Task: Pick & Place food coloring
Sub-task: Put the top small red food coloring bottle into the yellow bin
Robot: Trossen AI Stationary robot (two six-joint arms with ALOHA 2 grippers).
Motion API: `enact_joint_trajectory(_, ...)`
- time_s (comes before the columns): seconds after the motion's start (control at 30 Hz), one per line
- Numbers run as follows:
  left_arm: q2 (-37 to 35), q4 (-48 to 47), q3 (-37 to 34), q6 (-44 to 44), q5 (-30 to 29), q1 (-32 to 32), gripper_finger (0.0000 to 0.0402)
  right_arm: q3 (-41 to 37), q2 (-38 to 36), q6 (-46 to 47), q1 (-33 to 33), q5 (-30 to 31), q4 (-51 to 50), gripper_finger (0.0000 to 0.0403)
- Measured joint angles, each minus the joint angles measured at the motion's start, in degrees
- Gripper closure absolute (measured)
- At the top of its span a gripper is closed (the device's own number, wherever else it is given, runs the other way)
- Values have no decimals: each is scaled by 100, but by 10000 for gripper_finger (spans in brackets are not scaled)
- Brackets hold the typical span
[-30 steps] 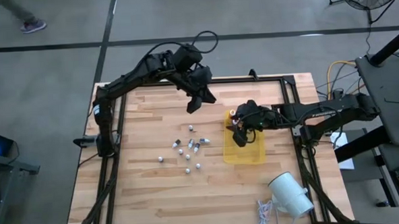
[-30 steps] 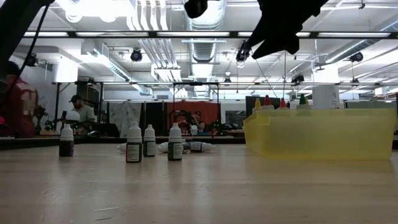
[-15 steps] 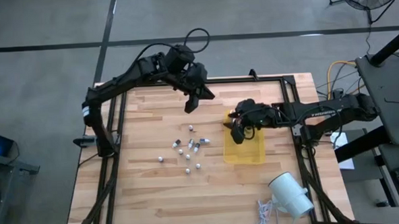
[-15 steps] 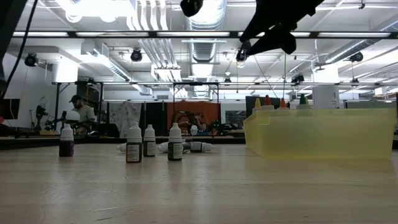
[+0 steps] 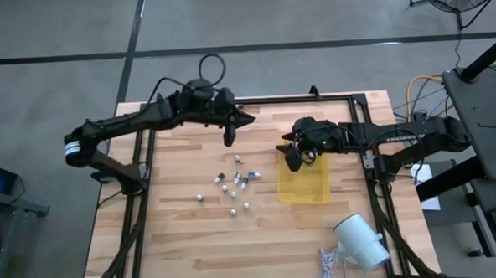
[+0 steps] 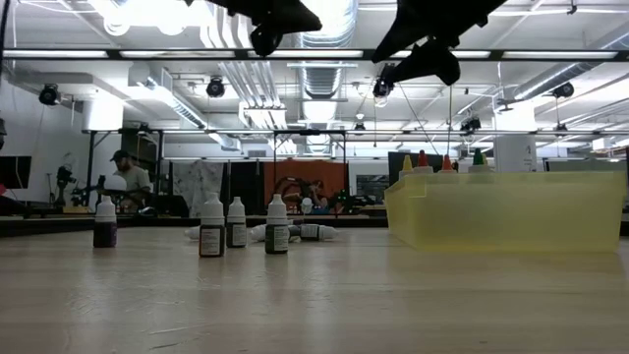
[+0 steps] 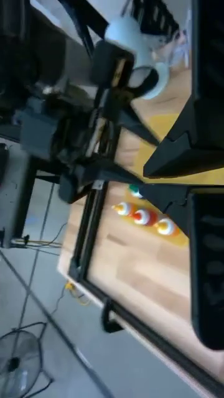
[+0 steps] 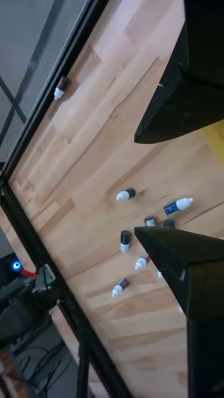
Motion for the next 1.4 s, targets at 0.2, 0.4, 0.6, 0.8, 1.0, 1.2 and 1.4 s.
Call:
enact_joint_trajectory(0.2, -521, 424, -731, -289, -2, 0, 402, 147, 0, -134, -312, -584, 10, 184)
enact_joint_trajectory(0.4, -927, 376, -1053, -275, -70, 0, 402, 258, 0, -479, -465, -807, 37, 184)
enact_joint_trajectory(0.6, -1182, 404, -1223, -106, -184, 11, 402, 420, 0, -775, -514, -920, 43, 204)
enact_joint_trajectory(0.8, -1339, 396, -1409, -115, -682, 22, 402, 559, 0, -784, -556, -955, 62, 279)
enact_joint_trajectory(1.0, -1343, 402, -1559, -145, -708, 22, 402, 560, -2, -866, -554, -955, 243, 355)
enact_joint_trajectory(1.2, -1345, 443, -1629, -337, -682, -18, 402, 551, 36, -868, -552, -957, 273, 393)
enact_joint_trajectory(1.4, -1405, 809, -1800, -347, -207, -114, 402, 549, 397, -646, -539, -1425, 274, 394)
